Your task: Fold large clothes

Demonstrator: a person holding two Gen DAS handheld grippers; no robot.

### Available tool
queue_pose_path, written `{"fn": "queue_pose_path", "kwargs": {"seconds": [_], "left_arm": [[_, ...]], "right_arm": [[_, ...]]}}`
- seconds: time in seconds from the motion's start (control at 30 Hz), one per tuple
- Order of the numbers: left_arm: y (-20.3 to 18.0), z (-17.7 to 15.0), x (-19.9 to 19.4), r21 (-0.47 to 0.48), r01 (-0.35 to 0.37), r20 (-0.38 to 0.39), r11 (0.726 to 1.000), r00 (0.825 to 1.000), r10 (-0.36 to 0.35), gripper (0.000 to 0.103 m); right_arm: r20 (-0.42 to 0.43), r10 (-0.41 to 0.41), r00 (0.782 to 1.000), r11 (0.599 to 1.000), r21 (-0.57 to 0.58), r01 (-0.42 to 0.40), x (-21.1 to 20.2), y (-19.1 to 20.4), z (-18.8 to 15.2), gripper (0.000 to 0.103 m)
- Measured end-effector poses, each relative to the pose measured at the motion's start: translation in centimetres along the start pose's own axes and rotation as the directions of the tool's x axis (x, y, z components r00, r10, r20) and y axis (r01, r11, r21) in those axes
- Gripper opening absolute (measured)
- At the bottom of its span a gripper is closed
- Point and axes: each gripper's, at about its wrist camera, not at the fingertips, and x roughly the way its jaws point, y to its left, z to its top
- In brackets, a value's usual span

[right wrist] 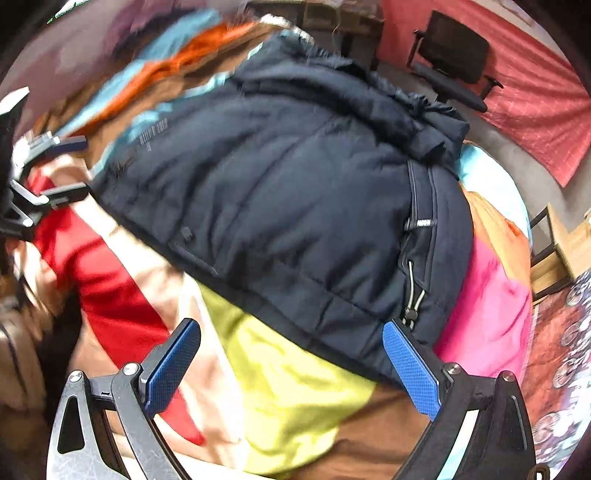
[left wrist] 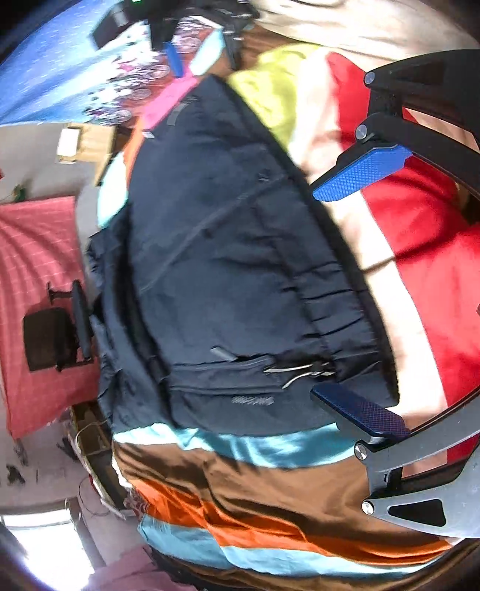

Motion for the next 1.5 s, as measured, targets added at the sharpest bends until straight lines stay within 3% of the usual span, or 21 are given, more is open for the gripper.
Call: {"fn": "queue_pose_path", "kwargs": {"seconds": [0.1, 0.4, 0.6, 0.77, 0.9, 1.0, 1.13, 1.23, 1.4, 1.5], "left_arm": [[0.0, -1.2, 1.8, 0.012, -0.012, -0.039, 1.000, 0.999, 0.012, 0.096], [0.2, -3.3, 4.2, 0.073, -0.057, -0.090, 0.996, 0.994, 0.064, 0.096], [-1.1, -4.7, 4.8, 0.161, -0.149, -0.074, 0.976, 0.984, 0.162, 0.096], [-1.4, -5.3, 5.3, 0.190, -0.279, -0.040, 0.941, 0.956, 0.291, 0.096], [-1.9, -5.7, 5.7, 0.231, -0.344, -0.012, 0.910, 0.934, 0.356, 0.097], [-2.1, -5.7, 6.2, 0.253, -0.382, 0.003, 0.889, 0.919, 0.394, 0.097], [-1.4, -5.8, 6.5, 0.223, -0.397, 0.003, 0.890, 0.914, 0.406, 0.098], [-0.7, -5.4, 6.5, 0.190, -0.410, -0.001, 0.892, 0.909, 0.418, 0.098], [-1.0, -5.1, 5.7, 0.166, -0.444, 0.037, 0.881, 0.895, 0.444, 0.096], [-1.3, -5.1, 4.7, 0.155, -0.470, 0.092, 0.869, 0.883, 0.461, 0.093]], "right_arm": [[-0.043, -0.024, 0.999, 0.999, -0.030, 0.022, 1.5, -0.3, -0.5, 0.100], [-0.164, -0.001, 0.986, 0.999, 0.049, 0.009, 5.0, -2.6, -1.1, 0.100], [-0.210, -0.117, 0.971, 0.990, -0.099, 0.098, 6.4, -2.0, -1.9, 0.100], [-0.222, -0.224, 0.949, 0.956, -0.239, 0.170, 7.8, -0.7, -3.0, 0.100], [-0.173, -0.330, 0.928, 0.906, -0.333, 0.260, 8.4, 0.3, -4.0, 0.100], [-0.069, -0.411, 0.909, 0.839, -0.419, 0.347, 8.2, 1.7, -4.5, 0.100], [0.070, -0.473, 0.878, 0.735, -0.519, 0.437, 8.6, 3.3, -5.6, 0.100], [0.148, -0.495, 0.856, 0.689, -0.533, 0.490, 8.7, 3.7, -6.1, 0.100], [0.216, -0.519, 0.827, 0.687, -0.470, 0.554, 8.3, 3.0, -5.7, 0.100], [0.254, -0.517, 0.817, 0.705, -0.415, 0.576, 7.2, 3.0, -5.0, 0.086]]}}
